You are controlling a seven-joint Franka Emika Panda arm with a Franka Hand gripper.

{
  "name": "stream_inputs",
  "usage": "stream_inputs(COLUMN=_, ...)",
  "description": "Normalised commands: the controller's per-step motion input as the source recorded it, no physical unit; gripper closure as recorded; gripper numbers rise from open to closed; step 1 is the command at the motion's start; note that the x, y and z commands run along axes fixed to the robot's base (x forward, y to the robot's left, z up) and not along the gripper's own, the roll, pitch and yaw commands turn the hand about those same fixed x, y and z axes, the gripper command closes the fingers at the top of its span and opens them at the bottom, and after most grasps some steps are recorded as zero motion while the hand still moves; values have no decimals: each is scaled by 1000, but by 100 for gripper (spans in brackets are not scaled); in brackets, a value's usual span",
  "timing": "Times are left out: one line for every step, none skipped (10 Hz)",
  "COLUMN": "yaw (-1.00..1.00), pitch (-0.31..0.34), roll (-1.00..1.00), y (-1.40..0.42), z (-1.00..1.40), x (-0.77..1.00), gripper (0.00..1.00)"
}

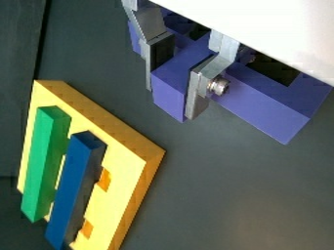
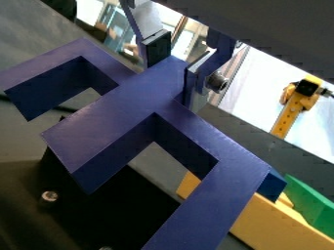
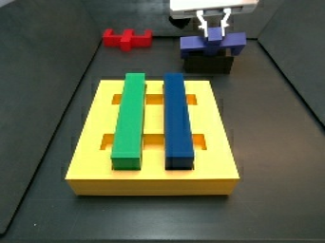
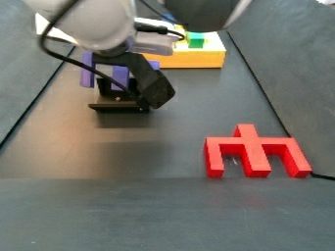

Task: Pick up the purple object. Move up. Place the purple object on the fixture. Regrasp the purple object. Move to above the board. Insert the purple object.
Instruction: Place the purple object on the fixture.

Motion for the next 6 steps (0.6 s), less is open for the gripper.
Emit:
stream_inputs(yaw=-186, pitch=231, roll=66, y=89, z=-191, x=206, gripper=100)
stream_inputs(yaw=0, pitch=57, roll=0, y=160, z=-197, x=131, gripper=100)
stream_inputs(yaw=57, pitch=54, roll=9, y=200, z=-249, x=223, gripper=100)
stream_inputs(yaw=120, pitch=9, roll=117, y=251, z=-286, x=131, gripper=100)
stream_inputs(yaw=240, pitch=34, roll=37, y=163, z=-200, x=9, gripper=100)
stream_inputs(yaw=166, pitch=209, roll=0, y=109, z=-129, x=86, gripper=100)
